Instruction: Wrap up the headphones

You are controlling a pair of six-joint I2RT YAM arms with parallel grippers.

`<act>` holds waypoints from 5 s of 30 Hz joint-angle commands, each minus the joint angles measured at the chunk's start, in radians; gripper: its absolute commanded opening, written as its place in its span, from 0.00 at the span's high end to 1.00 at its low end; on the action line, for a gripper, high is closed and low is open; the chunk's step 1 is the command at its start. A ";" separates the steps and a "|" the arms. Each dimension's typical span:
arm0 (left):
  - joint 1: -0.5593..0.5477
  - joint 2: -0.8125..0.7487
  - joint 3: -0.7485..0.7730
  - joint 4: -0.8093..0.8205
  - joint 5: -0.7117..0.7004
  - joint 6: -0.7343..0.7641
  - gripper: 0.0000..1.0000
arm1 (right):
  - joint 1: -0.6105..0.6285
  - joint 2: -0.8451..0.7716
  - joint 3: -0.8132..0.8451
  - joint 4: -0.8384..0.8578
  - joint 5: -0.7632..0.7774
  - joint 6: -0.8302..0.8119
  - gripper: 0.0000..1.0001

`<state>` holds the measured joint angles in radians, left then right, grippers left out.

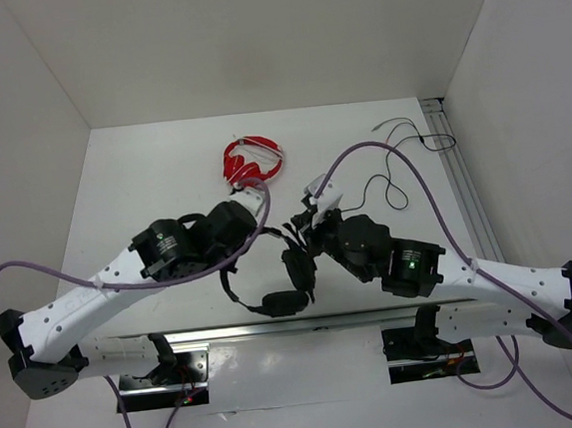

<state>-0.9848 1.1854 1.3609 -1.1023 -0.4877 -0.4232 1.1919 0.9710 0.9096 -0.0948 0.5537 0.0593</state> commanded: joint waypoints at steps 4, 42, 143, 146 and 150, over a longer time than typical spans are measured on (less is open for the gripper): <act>-0.147 0.051 0.017 0.073 0.124 0.089 1.00 | 0.012 0.025 0.057 -0.128 0.020 -0.078 1.00; -0.215 -0.139 0.211 -0.049 0.040 0.008 1.00 | -0.187 0.117 -0.189 0.306 -0.710 -0.061 0.25; 0.440 0.514 0.104 0.214 -0.341 -0.178 1.00 | 0.316 0.179 0.236 -0.043 0.006 -0.101 1.00; 0.413 0.554 0.113 0.214 -0.333 -0.140 1.00 | 0.223 0.199 0.302 -0.120 -0.056 -0.139 1.00; 0.387 0.531 0.069 0.277 -0.229 -0.057 1.00 | 0.097 0.199 0.325 -0.171 -0.097 -0.197 1.00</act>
<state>-0.5858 1.7660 1.4387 -0.8806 -0.7586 -0.5396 1.3476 1.1675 1.2060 -0.1864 0.5014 -0.0593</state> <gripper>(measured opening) 0.207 0.008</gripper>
